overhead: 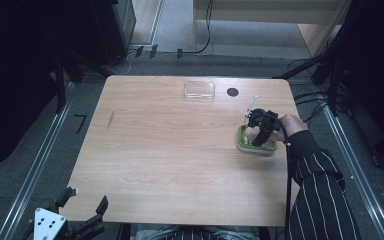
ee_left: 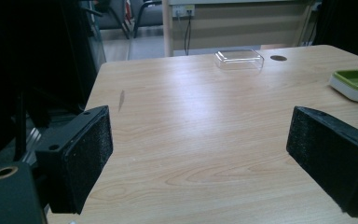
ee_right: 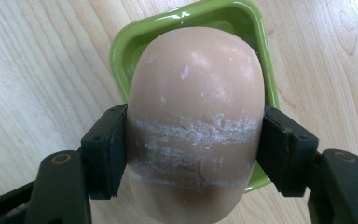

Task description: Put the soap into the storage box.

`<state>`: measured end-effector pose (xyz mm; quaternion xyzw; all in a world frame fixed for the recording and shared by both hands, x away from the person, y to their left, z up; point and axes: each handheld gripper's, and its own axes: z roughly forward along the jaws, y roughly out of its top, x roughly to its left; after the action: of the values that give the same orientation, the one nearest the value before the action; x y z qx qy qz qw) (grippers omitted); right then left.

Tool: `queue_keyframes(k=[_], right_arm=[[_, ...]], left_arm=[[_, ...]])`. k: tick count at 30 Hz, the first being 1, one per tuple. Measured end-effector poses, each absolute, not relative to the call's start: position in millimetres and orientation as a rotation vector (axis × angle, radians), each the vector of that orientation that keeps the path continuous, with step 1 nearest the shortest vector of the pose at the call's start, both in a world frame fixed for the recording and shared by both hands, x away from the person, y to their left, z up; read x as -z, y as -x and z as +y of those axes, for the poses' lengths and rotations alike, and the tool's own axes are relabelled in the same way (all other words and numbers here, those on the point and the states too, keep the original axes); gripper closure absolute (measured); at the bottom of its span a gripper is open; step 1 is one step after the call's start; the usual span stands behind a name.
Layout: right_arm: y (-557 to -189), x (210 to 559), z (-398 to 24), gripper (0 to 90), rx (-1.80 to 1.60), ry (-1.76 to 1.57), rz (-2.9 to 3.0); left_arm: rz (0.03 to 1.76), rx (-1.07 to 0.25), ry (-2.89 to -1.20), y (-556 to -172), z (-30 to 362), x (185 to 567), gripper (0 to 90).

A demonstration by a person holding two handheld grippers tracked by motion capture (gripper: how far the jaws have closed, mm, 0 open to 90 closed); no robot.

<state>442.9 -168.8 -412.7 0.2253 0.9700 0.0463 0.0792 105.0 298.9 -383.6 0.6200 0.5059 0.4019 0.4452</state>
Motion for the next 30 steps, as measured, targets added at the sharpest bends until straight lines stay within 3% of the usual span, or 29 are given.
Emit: queue_keyframes(k=[30], right_arm=[[-461, 435, -169, 33.0, -0.105, -0.673, 2.924]], left_arm=[[1.289, -1.024, -1.517, -93, 303, 384, 7.2]])
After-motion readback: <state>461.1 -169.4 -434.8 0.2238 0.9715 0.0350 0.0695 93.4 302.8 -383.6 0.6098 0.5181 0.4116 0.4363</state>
